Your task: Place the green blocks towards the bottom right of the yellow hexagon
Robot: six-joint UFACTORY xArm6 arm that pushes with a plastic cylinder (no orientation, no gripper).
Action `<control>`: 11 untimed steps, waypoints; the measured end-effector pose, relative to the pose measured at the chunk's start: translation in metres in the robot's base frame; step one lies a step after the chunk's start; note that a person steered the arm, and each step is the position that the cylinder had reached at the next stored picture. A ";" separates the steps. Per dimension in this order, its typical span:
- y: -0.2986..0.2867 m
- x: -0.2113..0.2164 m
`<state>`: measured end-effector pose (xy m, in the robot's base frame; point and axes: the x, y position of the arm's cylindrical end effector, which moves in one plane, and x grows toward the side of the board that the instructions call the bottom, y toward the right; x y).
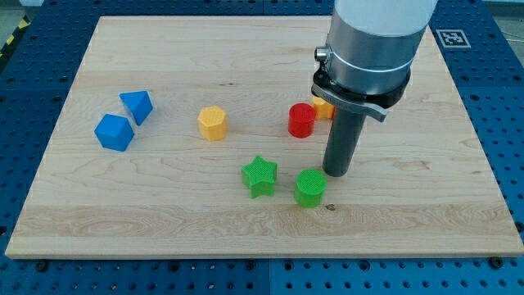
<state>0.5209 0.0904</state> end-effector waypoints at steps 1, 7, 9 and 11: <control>0.000 0.017; 0.018 0.069; -0.011 0.043; -0.051 0.027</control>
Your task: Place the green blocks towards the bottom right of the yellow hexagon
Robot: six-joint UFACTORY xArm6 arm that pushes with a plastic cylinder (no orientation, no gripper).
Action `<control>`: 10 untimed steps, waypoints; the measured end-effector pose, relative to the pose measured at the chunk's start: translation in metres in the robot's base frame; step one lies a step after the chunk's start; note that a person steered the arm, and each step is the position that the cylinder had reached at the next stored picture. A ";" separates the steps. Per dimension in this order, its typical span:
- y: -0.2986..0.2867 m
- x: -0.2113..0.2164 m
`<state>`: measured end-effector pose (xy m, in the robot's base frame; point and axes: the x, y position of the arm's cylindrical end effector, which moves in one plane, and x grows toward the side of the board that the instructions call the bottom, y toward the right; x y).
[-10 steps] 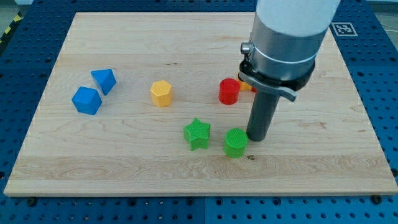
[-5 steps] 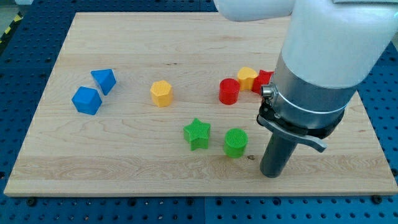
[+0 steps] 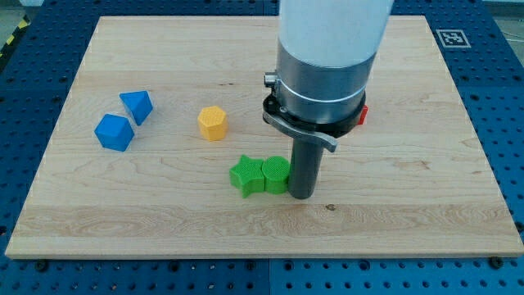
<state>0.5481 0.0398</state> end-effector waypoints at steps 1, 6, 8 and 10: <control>-0.008 -0.006; -0.029 -0.032; -0.038 -0.032; -0.054 -0.032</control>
<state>0.5157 -0.0142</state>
